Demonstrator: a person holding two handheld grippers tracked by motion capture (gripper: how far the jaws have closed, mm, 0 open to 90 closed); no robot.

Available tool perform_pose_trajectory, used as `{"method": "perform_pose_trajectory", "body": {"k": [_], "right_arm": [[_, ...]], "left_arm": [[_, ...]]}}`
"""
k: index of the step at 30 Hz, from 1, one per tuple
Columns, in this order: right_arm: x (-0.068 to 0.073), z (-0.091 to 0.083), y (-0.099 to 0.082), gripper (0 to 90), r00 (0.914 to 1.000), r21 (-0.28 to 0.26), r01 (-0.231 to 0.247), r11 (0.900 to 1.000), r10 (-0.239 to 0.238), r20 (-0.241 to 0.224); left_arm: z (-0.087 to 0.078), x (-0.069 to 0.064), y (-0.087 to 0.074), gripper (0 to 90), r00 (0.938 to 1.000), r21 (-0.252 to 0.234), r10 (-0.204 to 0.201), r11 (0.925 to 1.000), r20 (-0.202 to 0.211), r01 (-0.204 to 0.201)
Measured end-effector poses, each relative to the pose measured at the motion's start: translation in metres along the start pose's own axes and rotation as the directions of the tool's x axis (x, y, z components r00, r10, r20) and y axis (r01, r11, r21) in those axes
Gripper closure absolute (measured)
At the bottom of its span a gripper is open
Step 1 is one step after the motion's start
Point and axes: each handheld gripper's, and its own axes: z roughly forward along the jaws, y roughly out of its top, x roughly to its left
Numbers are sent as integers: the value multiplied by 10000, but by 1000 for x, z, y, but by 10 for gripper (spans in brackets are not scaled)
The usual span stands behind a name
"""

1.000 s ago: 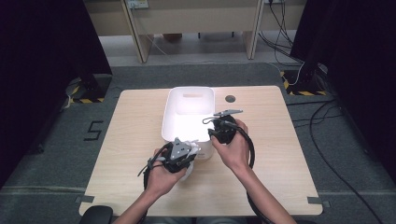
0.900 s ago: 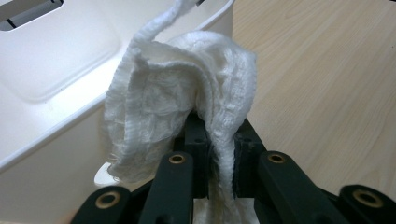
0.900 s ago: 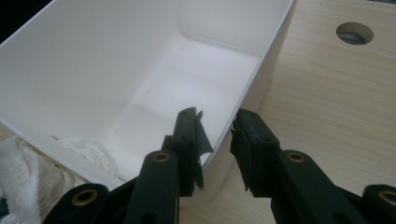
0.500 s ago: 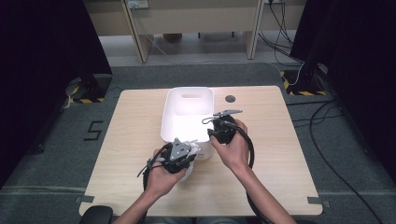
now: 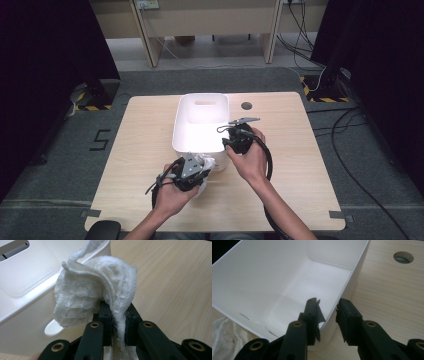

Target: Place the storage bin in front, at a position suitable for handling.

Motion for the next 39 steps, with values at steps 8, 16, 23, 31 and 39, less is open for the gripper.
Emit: {"method": "perform_pose_trajectory", "body": {"k": [8,16,23,31,39], "right_arm": [[1,0,0,698,10000,-9,51,10000,-51,8],[1,0,0,698,10000,-12,54,10000,-54,6],[1,0,0,698,10000,-7,33,10000,-33,4],[1,0,0,699,10000,-16,36,10000,-36,12],[1,0,0,700,10000,5,23,10000,-23,12]], "left_arm": [[5,4,6,798,9999,-78,-105,9999,-44,104],[5,1,11,798,10000,-96,4,10000,-8,-4],[12,5,14,798,10000,-18,-60,10000,20,60],[18,4,14,798,10000,126,-29,9999,83,28],[17,1,19,797,9999,111,84,9999,103,-85]]}}
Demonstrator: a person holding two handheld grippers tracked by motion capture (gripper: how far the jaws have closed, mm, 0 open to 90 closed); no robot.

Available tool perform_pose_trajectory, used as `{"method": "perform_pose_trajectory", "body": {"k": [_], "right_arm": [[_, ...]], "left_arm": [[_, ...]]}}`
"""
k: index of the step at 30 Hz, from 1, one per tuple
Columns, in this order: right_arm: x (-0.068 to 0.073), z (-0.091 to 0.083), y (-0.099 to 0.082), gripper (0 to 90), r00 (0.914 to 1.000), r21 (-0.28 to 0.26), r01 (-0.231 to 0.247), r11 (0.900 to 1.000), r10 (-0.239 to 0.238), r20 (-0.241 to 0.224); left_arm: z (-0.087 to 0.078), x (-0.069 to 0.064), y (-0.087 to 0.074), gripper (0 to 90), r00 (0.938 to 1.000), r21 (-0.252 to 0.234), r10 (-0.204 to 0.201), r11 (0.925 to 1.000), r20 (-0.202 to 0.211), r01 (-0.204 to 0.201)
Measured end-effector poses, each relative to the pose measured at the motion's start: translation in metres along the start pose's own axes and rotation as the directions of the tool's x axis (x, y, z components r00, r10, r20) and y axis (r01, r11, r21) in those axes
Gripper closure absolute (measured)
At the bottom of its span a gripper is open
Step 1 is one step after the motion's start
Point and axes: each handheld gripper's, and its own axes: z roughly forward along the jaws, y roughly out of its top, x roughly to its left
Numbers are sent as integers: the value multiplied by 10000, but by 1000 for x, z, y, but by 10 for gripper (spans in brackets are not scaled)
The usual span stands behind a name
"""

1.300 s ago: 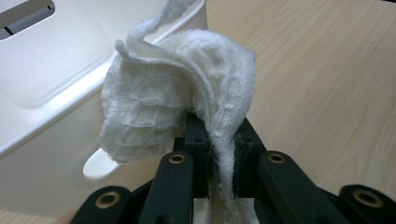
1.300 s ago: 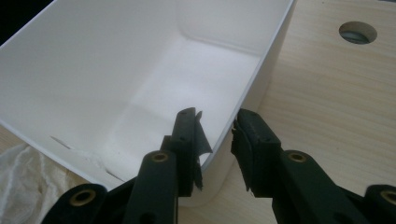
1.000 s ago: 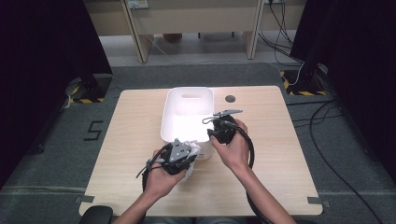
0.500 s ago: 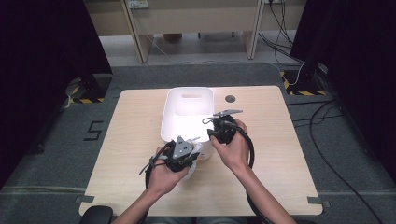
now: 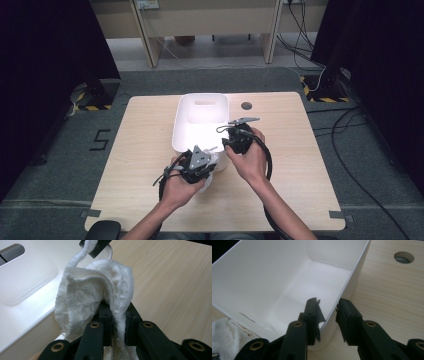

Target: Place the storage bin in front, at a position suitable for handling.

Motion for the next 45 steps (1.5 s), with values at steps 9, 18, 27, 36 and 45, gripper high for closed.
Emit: {"method": "perform_pose_trajectory", "body": {"k": [9,18,27,36,45], "right_arm": [[0,0,0,699,10000,3,9,10000,-9,-8],[-1,0,0,700,10000,-5,-11,10000,11,-25],[-2,1,0,701,10000,-26,-81,10000,81,-43],[-5,0,2,709,9998,51,-152,9999,153,-155],[-2,-1,2,713,9998,47,-206,9998,207,-67]], "left_arm": [[4,0,1,798,10000,85,-17,10000,54,16],[14,1,-3,798,9998,387,-35,9992,186,28],[19,1,-4,799,9998,485,14,9988,185,-23],[20,1,-4,798,9997,539,39,9985,236,-51],[22,2,-5,799,9996,674,-49,9977,268,31]]}}
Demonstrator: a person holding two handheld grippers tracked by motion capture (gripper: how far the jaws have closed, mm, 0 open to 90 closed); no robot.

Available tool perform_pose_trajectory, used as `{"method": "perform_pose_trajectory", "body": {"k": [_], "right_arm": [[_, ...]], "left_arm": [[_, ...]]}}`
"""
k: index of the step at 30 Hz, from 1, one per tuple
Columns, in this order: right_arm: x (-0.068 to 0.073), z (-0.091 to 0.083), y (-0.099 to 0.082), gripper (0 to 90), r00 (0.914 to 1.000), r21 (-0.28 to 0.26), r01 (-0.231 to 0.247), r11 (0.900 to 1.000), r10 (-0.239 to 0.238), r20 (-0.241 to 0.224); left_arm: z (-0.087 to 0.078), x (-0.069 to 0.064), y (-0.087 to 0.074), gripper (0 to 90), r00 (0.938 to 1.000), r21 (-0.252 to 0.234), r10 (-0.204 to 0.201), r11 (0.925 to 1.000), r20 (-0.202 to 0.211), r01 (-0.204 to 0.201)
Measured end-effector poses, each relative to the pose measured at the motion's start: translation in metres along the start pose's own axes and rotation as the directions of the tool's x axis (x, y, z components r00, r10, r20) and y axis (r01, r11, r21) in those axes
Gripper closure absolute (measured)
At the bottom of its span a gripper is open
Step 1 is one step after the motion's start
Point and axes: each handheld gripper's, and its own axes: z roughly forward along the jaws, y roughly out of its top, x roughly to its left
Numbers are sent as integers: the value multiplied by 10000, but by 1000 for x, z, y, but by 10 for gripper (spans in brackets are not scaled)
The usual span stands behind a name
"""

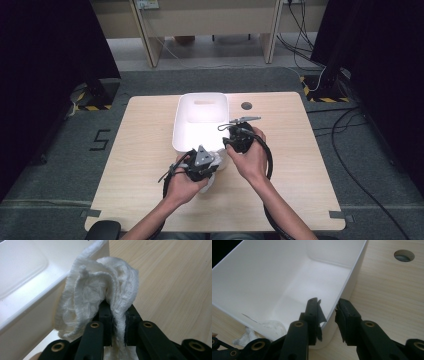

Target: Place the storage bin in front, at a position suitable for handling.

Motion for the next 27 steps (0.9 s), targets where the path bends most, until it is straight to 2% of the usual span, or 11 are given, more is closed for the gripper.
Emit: {"method": "perform_pose_trajectory", "body": {"k": [2,7,12,20,27], "right_arm": [[0,0,0,714,10000,-22,6,10000,-6,2],[0,0,0,714,10000,-26,17,10000,-17,-5],[0,0,0,714,10000,-19,4,10000,-4,-8],[0,0,0,714,10000,-21,14,10000,-14,-15],[0,0,0,714,10000,-21,24,10000,-24,-4]], "left_arm": [[4,-4,-4,799,9996,165,240,9996,-165,-237],[11,-5,-9,799,9998,223,147,9996,-163,-143],[13,-6,-13,800,9991,421,350,9985,-222,-340],[32,-6,-26,800,10000,779,10,9970,-36,-7],[39,-7,-29,800,10000,957,72,9954,36,-75]]}}
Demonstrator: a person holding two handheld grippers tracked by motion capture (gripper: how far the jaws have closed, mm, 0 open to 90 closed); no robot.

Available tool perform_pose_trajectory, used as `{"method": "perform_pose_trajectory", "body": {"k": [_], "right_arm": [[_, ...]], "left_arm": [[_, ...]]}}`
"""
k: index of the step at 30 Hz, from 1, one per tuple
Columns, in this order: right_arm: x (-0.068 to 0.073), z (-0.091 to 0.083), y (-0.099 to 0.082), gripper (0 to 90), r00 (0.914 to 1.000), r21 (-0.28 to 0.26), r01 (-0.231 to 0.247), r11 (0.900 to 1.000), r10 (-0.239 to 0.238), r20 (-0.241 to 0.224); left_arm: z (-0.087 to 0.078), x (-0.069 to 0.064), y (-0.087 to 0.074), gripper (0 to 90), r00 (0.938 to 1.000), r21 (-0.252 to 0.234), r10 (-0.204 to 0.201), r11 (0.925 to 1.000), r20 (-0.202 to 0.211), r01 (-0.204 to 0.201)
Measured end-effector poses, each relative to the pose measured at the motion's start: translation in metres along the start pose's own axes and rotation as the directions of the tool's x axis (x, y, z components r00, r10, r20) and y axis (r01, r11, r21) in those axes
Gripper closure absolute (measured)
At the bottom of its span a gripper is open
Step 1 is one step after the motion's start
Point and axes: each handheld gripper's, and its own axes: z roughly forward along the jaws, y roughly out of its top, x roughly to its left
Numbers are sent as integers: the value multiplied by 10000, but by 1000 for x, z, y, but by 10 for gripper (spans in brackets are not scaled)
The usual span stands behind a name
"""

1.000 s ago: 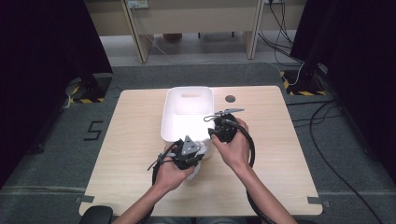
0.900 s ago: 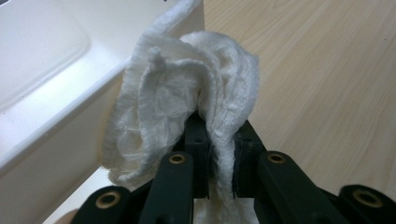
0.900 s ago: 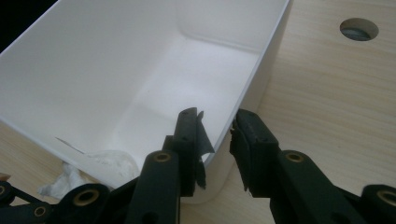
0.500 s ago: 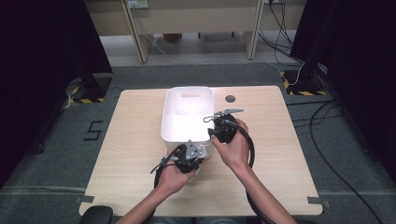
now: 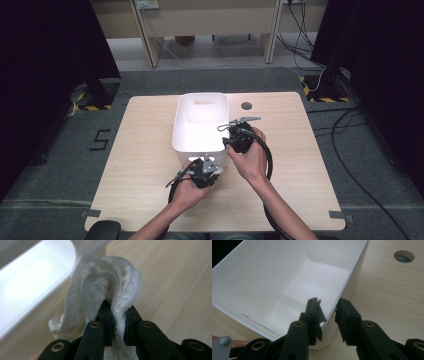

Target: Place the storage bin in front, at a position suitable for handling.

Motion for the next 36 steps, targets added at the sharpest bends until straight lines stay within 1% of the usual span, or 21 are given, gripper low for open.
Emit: {"method": "perform_pose_trajectory", "body": {"k": [1,3,5,10,13,15,17,18,21,26,29,36], "right_arm": [[0,0,0,714,10000,0,24,10000,-24,8],[0,0,0,714,10000,0,27,10000,-27,11],[0,0,0,714,10000,-9,64,10000,-64,24],[0,1,0,714,9999,-39,103,9999,-102,46],[0,0,0,715,10000,-21,46,10000,-46,46],[0,0,0,715,10000,-45,75,10000,-74,66],[0,0,0,716,10000,-41,56,10000,-56,54],[0,0,0,716,10000,-41,52,10000,-52,52],[0,0,0,715,10000,-38,44,10000,-44,49],[0,0,0,715,10000,-39,51,10000,-51,56],[0,0,0,715,10000,-37,45,10000,-45,58],[0,0,0,714,10000,-36,33,10000,-33,49]], "left_arm": [[1,-1,0,800,10000,-24,-7,10000,-30,7],[2,-2,0,799,9998,99,185,9998,-67,-184],[5,-3,1,799,9999,80,113,9999,-31,-113],[8,-5,3,799,9997,171,216,9996,-63,-215],[8,-7,6,799,9998,60,189,9998,-7,-189],[6,-8,9,799,9997,32,258,9997,33,-258],[5,-9,12,799,9997,-86,240,9997,53,-239],[5,-10,14,799,9999,-187,160,9997,45,-159],[1,-10,19,799,9998,-264,182,9995,74,-180],[-8,-11,26,799,9997,-464,246,9986,-33,-248],[-14,-10,31,799,9997,-638,236,9977,46,-233],[-28,-10,42,799,9991,-972,428,9943,-27,-429]]}}
